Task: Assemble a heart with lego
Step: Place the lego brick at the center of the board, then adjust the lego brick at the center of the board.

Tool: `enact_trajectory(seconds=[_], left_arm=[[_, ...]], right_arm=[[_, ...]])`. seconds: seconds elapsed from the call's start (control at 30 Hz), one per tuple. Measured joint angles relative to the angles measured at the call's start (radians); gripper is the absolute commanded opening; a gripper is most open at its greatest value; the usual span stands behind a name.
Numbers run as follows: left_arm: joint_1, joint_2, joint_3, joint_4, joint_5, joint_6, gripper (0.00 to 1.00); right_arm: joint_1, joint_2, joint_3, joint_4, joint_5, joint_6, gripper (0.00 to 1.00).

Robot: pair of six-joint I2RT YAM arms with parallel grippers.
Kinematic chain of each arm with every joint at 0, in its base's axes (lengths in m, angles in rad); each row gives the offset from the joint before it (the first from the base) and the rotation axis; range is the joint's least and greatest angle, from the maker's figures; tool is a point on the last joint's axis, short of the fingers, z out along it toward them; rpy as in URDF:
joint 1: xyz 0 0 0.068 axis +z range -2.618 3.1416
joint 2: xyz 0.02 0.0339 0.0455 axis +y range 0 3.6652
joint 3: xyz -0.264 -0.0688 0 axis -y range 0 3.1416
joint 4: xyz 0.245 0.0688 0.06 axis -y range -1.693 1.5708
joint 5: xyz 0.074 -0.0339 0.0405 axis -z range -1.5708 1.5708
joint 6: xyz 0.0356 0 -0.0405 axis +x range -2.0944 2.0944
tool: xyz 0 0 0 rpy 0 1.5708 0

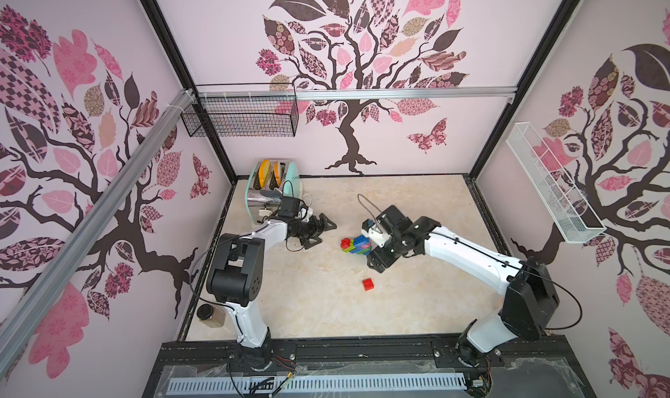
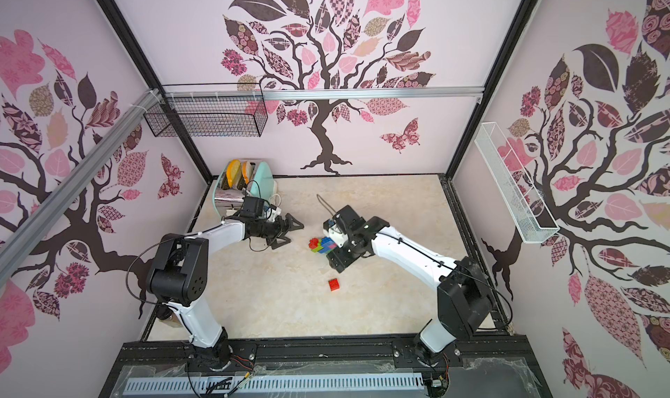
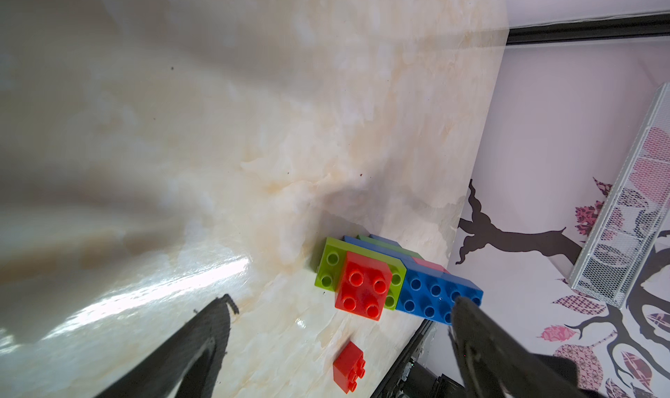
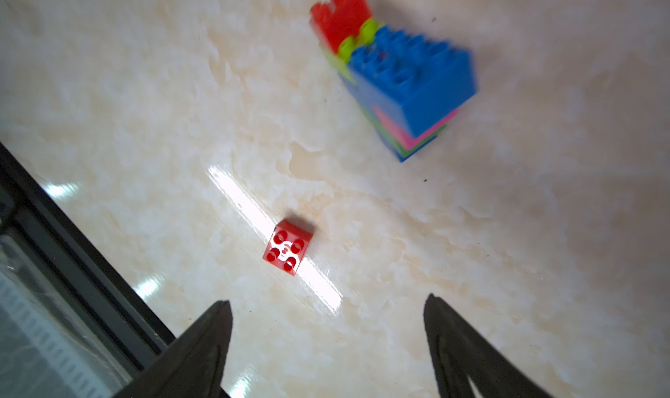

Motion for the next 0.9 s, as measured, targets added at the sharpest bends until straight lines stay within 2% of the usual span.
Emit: enact_trajectory(seconds=[0.13,0.37,0.57,0.9], left_arm=[[0.0,0.0,-0.003,0.006,0.001,-0.005,0.97],[0.001,0.0,-0.007,0.013,0.003,-0.01,0.97],[0.002,-0.004,-0.022,0.032,0.004,-0.018,0.97],[0.004,-0.029,-0.038,0.052,0.006,-0.024,0.97]], right_arm=[[-0.104,0.042,0.114,0.005,-0.085,0.086,0.79],[-0.089,0.199,0.244,0.002,-0.191,0.197,0.62],[-0.085,0.233,0.24,-0.002,-0.193,0.267,0.56],[-0.083,0.262,0.238,0.015,-0.162,0.325,0.53]])
